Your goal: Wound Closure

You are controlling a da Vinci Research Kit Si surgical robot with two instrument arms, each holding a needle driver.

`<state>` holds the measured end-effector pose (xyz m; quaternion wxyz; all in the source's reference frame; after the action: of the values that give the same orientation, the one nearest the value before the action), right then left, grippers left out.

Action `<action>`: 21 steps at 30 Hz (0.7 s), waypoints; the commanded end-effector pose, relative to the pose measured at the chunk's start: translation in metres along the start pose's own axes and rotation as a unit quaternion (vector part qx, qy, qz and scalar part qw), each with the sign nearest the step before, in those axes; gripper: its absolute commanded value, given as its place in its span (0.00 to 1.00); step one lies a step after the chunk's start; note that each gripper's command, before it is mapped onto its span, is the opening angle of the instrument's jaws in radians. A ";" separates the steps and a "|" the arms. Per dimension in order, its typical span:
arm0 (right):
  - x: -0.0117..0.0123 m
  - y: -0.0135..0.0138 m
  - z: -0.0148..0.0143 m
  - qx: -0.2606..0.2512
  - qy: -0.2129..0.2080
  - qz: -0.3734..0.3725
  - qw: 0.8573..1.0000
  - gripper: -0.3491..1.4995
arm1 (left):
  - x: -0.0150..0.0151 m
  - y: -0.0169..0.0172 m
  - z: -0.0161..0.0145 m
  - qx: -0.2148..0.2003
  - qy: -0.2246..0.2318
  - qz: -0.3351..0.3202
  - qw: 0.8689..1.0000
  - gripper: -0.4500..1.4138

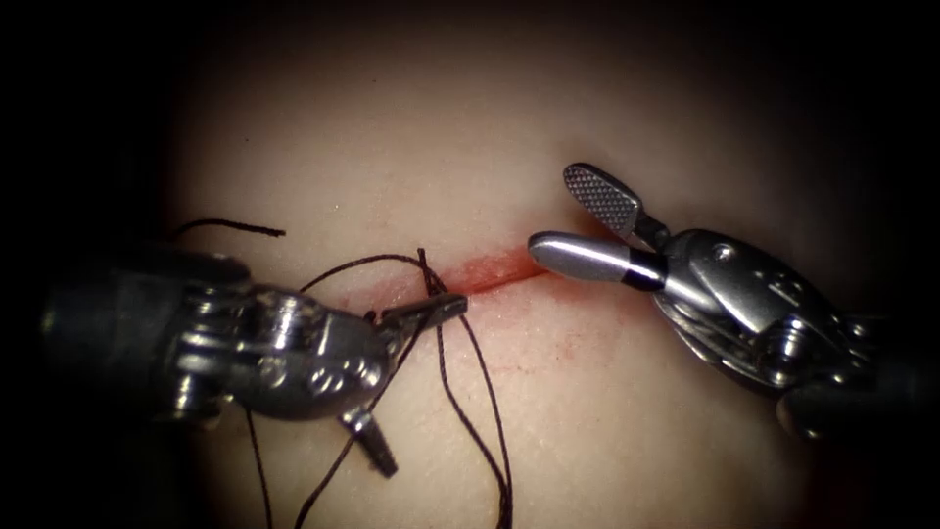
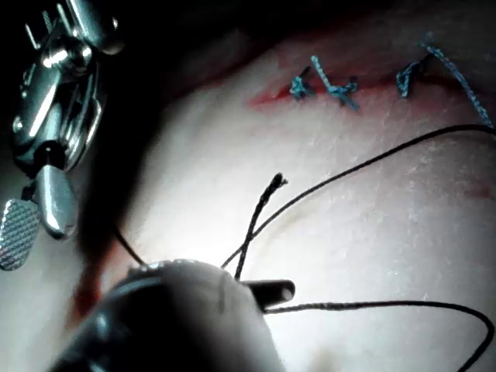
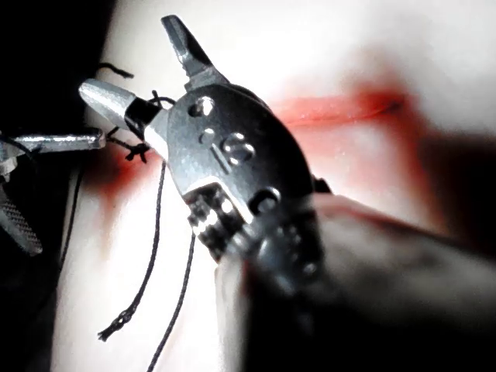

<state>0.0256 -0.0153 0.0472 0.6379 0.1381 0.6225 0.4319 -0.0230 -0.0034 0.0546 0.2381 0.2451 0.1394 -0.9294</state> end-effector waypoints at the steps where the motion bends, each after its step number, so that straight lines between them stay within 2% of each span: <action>1: -0.0007 -0.0011 0.0009 0.001 -0.001 -0.001 1.000 0.74 | -0.0001 0.0000 0.0005 -0.009 -0.034 -0.011 0.999 0.87; 3: -0.0010 -0.0016 0.0012 0.004 -0.002 0.000 1.000 0.74 | -0.0005 0.0009 0.0002 -0.037 -0.067 -0.113 0.991 0.87; 4: -0.0012 -0.0018 0.0013 0.005 -0.002 0.003 1.000 0.74 | -0.0008 0.0016 -0.0003 -0.055 -0.054 -0.202 0.976 0.87; 6: -0.0013 -0.0019 0.0013 0.008 -0.003 0.002 1.000 0.74 | -0.0014 0.0026 -0.0013 -0.088 0.013 -0.209 0.974 0.84; 7: -0.0014 -0.0019 0.0013 0.008 -0.003 0.005 1.000 0.74 | -0.0024 0.0038 -0.0024 -0.120 0.107 -0.196 0.967 0.84; 8: -0.0014 -0.0017 0.0013 0.008 -0.003 0.005 1.000 0.75 | -0.0034 0.0052 -0.0033 -0.163 0.150 -0.239 0.945 0.84; 10: -0.0014 -0.0017 0.0013 0.008 -0.003 0.004 1.000 0.75 | -0.0040 0.0062 -0.0039 -0.204 0.130 -0.358 0.902 0.84; 12: -0.0015 -0.0017 0.0013 0.008 -0.003 0.004 1.000 0.76 | -0.0047 0.0066 -0.0046 -0.245 0.122 -0.436 0.857 0.81; 13: -0.0016 -0.0017 0.0013 0.008 -0.003 0.003 1.000 0.76 | -0.0050 0.0065 -0.0048 -0.270 0.125 -0.501 0.813 0.81; 14: -0.0017 -0.0017 0.0013 0.008 -0.003 0.003 1.000 0.76 | -0.0054 0.0063 -0.0051 -0.302 0.150 -0.560 0.757 0.81; 15: -0.0018 -0.0017 0.0014 0.008 -0.003 0.003 1.000 0.76 | -0.0058 0.0060 -0.0052 -0.328 0.184 -0.580 0.723 0.81; 16: -0.0018 -0.0017 0.0014 0.008 -0.003 0.002 1.000 0.77 | -0.0061 0.0057 -0.0053 -0.355 0.215 -0.603 0.681 0.79; 17: -0.0019 -0.0017 0.0014 0.009 -0.003 0.005 1.000 0.80 | -0.0066 0.0055 -0.0054 -0.391 0.257 -0.619 0.630 0.75; 18: -0.0021 -0.0017 0.0014 0.009 -0.003 0.004 1.000 0.81 | -0.0070 0.0050 -0.0053 -0.436 0.298 -0.647 0.550 0.65; 20: -0.0023 -0.0018 0.0014 0.010 -0.004 0.006 1.000 0.81 | -0.0074 0.0043 -0.0051 -0.450 0.332 -0.664 0.496 0.65; 21: -0.0024 -0.0018 0.0014 0.010 -0.004 0.006 1.000 0.81 | -0.0075 0.0039 -0.0051 -0.454 0.329 -0.683 0.469 0.64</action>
<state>0.0271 -0.0175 0.0476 0.6362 0.1500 0.6228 0.4300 -0.0130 -0.0017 0.0532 -0.4858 0.2006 0.7344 -0.4294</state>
